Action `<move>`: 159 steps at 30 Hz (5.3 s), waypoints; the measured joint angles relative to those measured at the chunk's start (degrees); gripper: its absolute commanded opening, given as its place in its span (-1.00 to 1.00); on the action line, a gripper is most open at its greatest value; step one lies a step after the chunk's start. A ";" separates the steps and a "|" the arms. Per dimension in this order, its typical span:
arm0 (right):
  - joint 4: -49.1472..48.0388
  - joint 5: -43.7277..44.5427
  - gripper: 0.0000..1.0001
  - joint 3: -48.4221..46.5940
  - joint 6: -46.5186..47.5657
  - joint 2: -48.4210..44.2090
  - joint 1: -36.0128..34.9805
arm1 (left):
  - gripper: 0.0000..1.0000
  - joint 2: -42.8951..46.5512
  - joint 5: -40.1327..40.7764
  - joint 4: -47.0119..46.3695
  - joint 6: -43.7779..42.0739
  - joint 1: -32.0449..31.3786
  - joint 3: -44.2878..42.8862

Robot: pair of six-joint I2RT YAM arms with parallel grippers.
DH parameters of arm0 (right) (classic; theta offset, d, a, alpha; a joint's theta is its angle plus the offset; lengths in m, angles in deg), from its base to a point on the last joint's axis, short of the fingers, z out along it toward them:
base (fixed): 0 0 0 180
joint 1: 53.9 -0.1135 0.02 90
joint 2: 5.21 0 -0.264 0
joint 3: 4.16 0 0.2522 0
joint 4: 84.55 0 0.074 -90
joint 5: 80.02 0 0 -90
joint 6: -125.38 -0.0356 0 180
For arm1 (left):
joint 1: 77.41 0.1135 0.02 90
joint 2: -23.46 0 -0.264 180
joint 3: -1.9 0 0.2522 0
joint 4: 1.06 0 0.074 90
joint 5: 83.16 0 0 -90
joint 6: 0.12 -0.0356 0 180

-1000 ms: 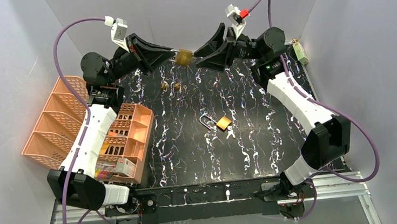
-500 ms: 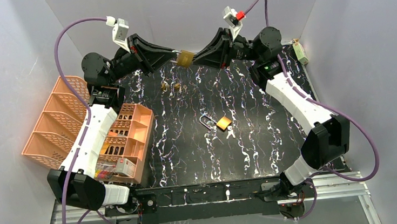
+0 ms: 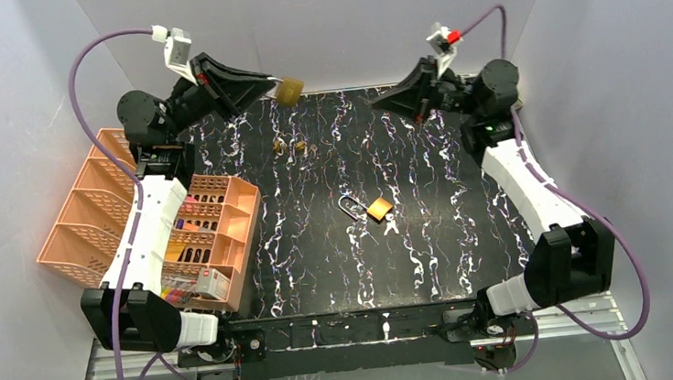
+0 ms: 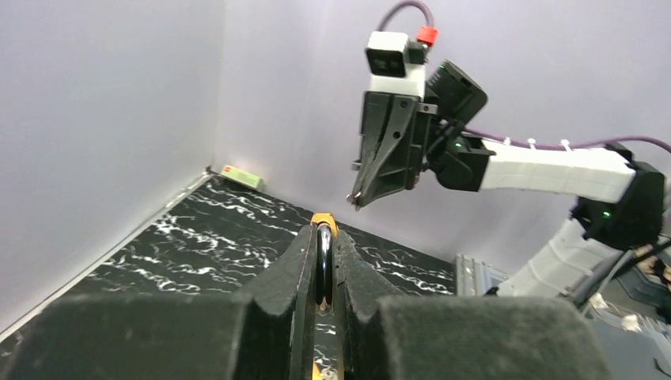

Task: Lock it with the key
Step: Lock the lock, then place the lock at the center of the board, then place the key at the center of the board, then pick up the lock from the center of the board, then lock the lock.

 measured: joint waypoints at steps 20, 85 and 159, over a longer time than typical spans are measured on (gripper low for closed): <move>32.04 49.29 -1.00 -2.97 24.17 12.00 -7.30 | -1.00 -13.53 54.97 24.85 -34.64 -17.92 3.50; 42.05 64.08 0.97 25.33 34.27 -0.70 -18.78 | 0.97 -15.93 60.26 27.26 -30.84 -19.61 1.22; 45.70 -7.32 -0.63 4.52 26.47 2.99 -6.97 | -0.33 1.49 -9.62 57.48 -49.66 -10.05 4.68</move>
